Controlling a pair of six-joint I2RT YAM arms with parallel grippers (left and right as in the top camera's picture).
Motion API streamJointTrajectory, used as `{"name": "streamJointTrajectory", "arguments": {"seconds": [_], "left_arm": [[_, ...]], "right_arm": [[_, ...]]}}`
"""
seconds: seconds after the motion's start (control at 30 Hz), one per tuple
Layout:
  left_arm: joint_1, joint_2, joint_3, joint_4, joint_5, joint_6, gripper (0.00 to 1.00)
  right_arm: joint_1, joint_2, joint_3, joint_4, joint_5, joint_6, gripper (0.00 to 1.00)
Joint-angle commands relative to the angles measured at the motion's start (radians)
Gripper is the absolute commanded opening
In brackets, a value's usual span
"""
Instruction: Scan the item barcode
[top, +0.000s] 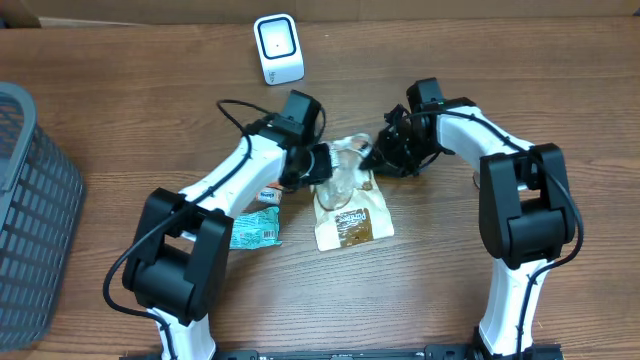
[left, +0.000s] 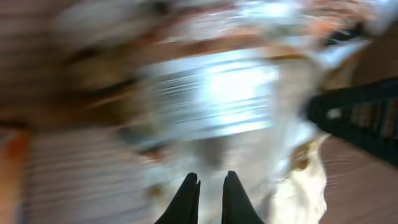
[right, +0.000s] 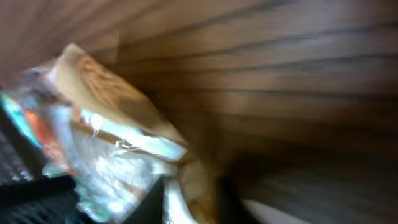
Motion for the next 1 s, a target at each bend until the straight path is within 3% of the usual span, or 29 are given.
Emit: {"name": "streamJointTrajectory", "arguments": {"seconds": [0.0, 0.37, 0.73, 0.97], "left_arm": [[-0.036, 0.010, 0.002, 0.033, 0.006, 0.009, 0.04], [-0.042, 0.035, 0.001, -0.047, -0.028, -0.130, 0.04], [0.018, 0.025, 0.016, -0.151, -0.027, -0.129, 0.04], [0.047, 0.026, 0.014, -0.109, -0.035, -0.129, 0.04]], "right_arm": [[0.016, 0.005, 0.007, -0.005, 0.064, 0.016, 0.40], [-0.021, 0.005, 0.007, -0.022, 0.074, 0.013, 0.40], [-0.022, 0.005, 0.007, -0.025, 0.077, -0.015, 0.44], [-0.022, 0.005, 0.007, -0.027, 0.077, -0.022, 0.45]]}}
